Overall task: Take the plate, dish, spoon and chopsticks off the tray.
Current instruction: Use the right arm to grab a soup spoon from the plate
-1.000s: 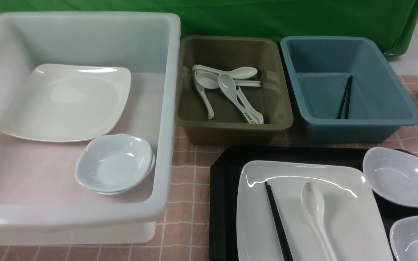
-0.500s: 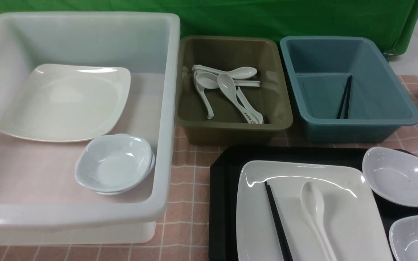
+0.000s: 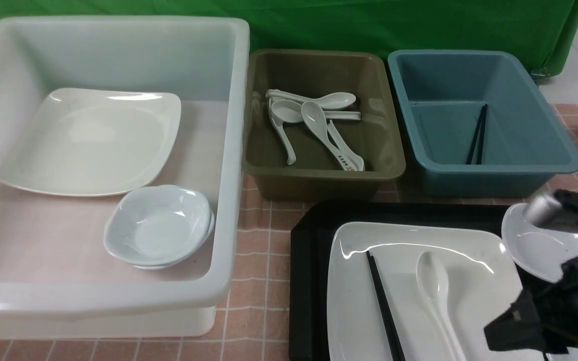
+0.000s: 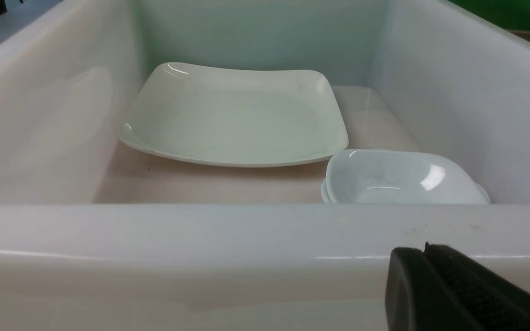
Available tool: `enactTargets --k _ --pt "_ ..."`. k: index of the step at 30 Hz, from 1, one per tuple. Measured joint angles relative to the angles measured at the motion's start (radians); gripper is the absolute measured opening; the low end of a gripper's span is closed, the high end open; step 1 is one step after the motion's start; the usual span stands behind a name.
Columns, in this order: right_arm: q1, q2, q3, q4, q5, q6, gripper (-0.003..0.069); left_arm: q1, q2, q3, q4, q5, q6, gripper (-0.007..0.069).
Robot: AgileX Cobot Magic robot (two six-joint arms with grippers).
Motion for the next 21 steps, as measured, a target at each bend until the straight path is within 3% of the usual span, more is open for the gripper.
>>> enactTargets --k 3,5,7,8,14,19,21 --pt "0.083 0.078 -0.073 -0.103 0.0 0.066 0.0353 0.0 0.0 0.0 0.0 0.0 0.0 0.0004" --pt "0.18 0.183 -0.155 -0.267 0.0 0.206 0.0384 0.0 0.0 0.0 0.0 0.0 0.0 0.0004" --pt "0.213 0.218 -0.186 -0.332 0.001 0.254 0.0412 0.0 0.0 0.0 0.0 0.0 0.0 0.0004" --pt "0.248 0.283 -0.222 -0.391 0.001 0.323 0.0459 0.0 0.0 0.0 0.0 0.0 0.0 0.0004" --pt "0.281 0.413 -0.257 -0.435 -0.016 0.371 0.054 0.0 0.0 0.0 0.0 0.0 0.0 0.0004" --pt "0.281 0.487 -0.258 -0.446 -0.016 0.373 0.0542 0.0 0.0 0.0 0.0 0.0 0.002 0.0004" --pt "0.281 0.507 -0.259 -0.446 -0.016 0.373 0.051 0.0 0.0 0.0 0.0 0.0 0.002 0.0004"
